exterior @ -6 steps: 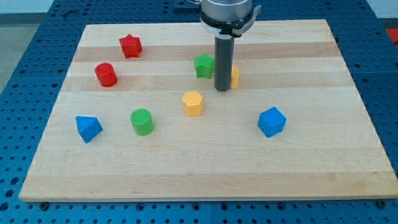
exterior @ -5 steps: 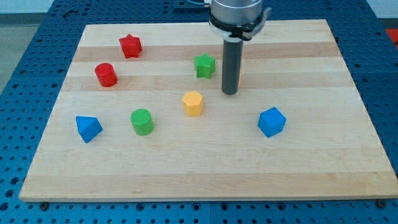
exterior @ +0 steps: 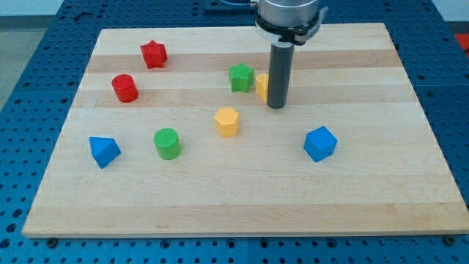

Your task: Move the yellow heart to the green star

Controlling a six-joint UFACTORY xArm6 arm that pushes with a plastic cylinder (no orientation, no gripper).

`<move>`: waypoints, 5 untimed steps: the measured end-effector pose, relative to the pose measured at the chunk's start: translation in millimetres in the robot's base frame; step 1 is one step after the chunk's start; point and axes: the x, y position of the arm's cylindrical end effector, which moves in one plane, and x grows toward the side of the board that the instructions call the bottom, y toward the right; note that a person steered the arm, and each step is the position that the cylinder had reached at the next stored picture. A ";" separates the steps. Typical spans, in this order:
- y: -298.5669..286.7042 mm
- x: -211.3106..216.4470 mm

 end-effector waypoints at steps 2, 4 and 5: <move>-3.4 -5.2; 4.3 -9.7; 48.5 -9.0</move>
